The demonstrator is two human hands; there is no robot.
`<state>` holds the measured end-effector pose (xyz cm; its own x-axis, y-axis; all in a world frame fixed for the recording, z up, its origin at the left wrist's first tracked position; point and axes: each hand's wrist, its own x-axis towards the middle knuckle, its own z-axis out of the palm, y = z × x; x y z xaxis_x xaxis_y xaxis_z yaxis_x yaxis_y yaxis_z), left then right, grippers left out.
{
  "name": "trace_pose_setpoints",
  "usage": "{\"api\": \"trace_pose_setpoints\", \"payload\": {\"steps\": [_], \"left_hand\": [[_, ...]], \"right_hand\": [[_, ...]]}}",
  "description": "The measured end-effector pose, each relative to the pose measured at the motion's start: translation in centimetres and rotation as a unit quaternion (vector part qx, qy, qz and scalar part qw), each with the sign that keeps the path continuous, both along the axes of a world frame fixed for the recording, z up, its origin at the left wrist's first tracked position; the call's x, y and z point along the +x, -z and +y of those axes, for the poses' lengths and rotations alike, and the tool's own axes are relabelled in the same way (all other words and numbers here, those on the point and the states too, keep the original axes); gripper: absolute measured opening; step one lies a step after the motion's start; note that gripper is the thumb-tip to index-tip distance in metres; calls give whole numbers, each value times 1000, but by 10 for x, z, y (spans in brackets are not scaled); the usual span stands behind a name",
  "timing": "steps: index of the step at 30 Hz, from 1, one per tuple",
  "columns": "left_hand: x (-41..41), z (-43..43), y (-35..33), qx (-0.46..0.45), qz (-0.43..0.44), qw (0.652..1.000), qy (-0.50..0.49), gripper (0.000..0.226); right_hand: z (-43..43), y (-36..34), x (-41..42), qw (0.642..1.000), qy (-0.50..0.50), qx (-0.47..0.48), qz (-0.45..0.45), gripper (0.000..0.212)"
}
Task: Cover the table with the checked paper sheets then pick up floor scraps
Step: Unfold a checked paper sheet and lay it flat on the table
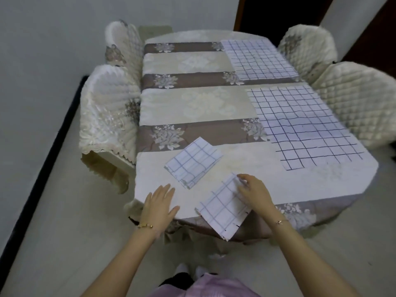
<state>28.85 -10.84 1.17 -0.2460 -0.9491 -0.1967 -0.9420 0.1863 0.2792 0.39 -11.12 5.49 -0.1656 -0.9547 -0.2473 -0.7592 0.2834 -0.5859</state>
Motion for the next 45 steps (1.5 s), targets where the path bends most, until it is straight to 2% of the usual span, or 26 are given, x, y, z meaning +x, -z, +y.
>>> {"api": "trace_pose_setpoints", "payload": {"steps": [3, 5, 7, 9, 12, 13, 15, 16, 17, 19, 23, 26, 29, 32, 35, 37, 45], "left_hand": [[2, 4, 1, 8, -18, 1000, 18, 78], [5, 5, 0, 26, -35, 998, 37, 93], [7, 3, -1, 23, -28, 999, 37, 97], [8, 2, 2, 20, -21, 999, 35, 101], [9, 2, 5, 23, -16, 999, 42, 124], [10, 2, 5, 25, -19, 999, 41, 126], [10, 2, 4, 33, -25, 998, 38, 128], [10, 2, 4, 34, -29, 998, 41, 127], [10, 3, 4, 33, -30, 998, 42, 127], [10, 3, 3, 40, -25, 998, 41, 122], [-2, 2, -15, 60, -7, 998, 19, 65], [-28, 8, -41, -20, 131, 991, 2, 52], [-68, 20, -84, -15, 308, 951, 22, 43], [-99, 29, -110, 51, 416, 907, 36, 36], [-110, 33, -119, 123, 513, 850, -1, 37], [-110, 32, -122, 134, 536, 833, -35, 30], [-105, 25, -124, 120, 560, 814, -99, 18]], "right_hand": [[-6, 10, -4, 997, -19, 6, 69, 37], [-5, 17, -6, 996, 5, 26, 84, 41], [-4, 20, -6, 994, 33, 44, 92, 44], [-5, 21, -6, 994, 57, 50, 75, 44], [-4, 18, -8, 993, 88, 76, 30, 44], [-3, 17, -9, 992, 93, 89, 18, 39], [-1, 15, -13, 989, 108, 100, -11, 17], [2, 13, -14, 987, 120, 97, -36, 12], [4, 10, -16, 984, 136, 88, -71, 17], [12, -1, -18, 969, 179, 65, -156, 19], [30, -32, -14, 922, 242, 17, -302, 9], [40, -54, -3, 898, 248, -14, -364, 12], [46, -70, 16, 892, 221, -51, -392, 17], [53, -81, 35, 881, 170, -56, -438, 15], [58, -88, 46, 858, 133, -33, -495, 25], [58, -87, 48, 853, 124, -27, -507, 30], [47, -83, 59, 860, 151, -60, -484, 23]]}}
